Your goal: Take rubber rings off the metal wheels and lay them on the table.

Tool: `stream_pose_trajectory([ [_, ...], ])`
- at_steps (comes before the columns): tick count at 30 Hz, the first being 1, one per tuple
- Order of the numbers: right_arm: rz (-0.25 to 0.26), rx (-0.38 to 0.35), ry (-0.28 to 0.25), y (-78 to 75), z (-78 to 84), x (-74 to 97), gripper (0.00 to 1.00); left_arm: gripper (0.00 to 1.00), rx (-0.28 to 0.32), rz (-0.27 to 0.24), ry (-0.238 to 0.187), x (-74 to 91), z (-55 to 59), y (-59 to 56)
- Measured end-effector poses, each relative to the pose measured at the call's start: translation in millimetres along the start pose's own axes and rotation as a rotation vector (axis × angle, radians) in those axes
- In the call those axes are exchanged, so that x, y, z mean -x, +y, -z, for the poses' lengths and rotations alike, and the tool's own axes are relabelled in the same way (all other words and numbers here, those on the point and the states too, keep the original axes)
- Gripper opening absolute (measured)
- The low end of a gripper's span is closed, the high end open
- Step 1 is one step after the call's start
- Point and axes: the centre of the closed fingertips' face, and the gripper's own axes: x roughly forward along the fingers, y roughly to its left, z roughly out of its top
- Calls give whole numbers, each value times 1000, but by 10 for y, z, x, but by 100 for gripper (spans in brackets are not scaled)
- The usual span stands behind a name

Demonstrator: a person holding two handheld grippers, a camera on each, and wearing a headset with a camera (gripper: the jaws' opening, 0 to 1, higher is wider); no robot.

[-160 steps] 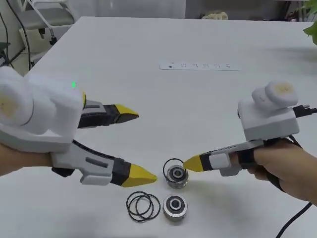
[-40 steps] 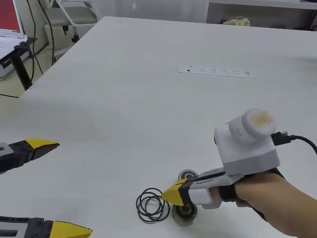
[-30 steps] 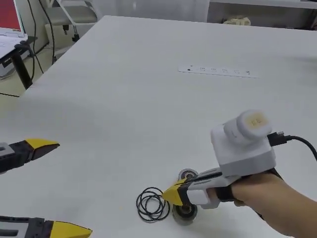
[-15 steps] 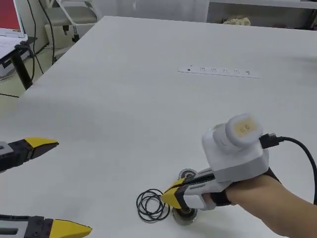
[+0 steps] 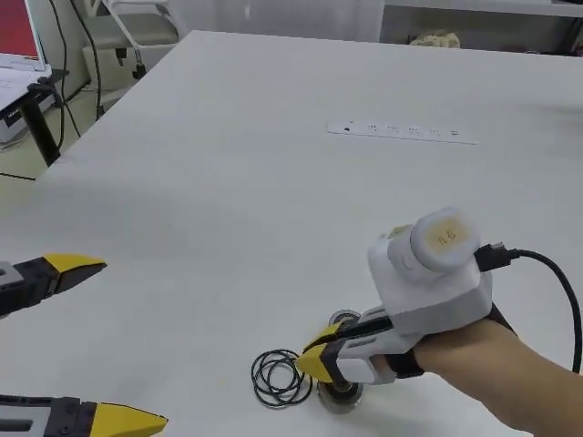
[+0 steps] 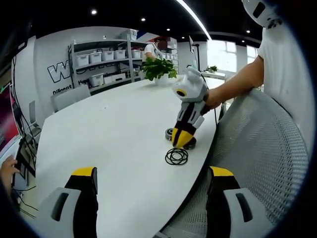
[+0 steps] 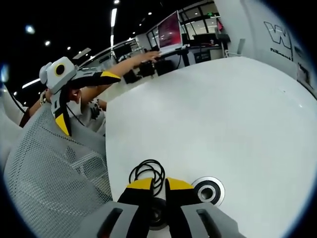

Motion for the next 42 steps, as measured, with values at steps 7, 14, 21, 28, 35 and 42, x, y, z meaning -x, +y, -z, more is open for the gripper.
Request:
stream_pose_trajectory([
  [7,11,0,-29,-26,-70,57,8,89,1,4,-4,-15,-5,-11],
  [14,47,45,-58,-70,-188,168,12,89,2,16,-7,-48,-11,-36],
  [21,68,76,-86,-109,-289,295,21,89,2,26,-20,-86,-46,-48],
  [28,83,103,-134,-128,-439,485,31,90,2,43,-34,-111,-85,-76],
  [35,99,146,-160,-152,-564,711,45,90,-6,59,-33,-132,-108,-111],
  [42,91,162,-186,-159,-569,959,52,90,-7,59,-38,-121,-123,-113],
])
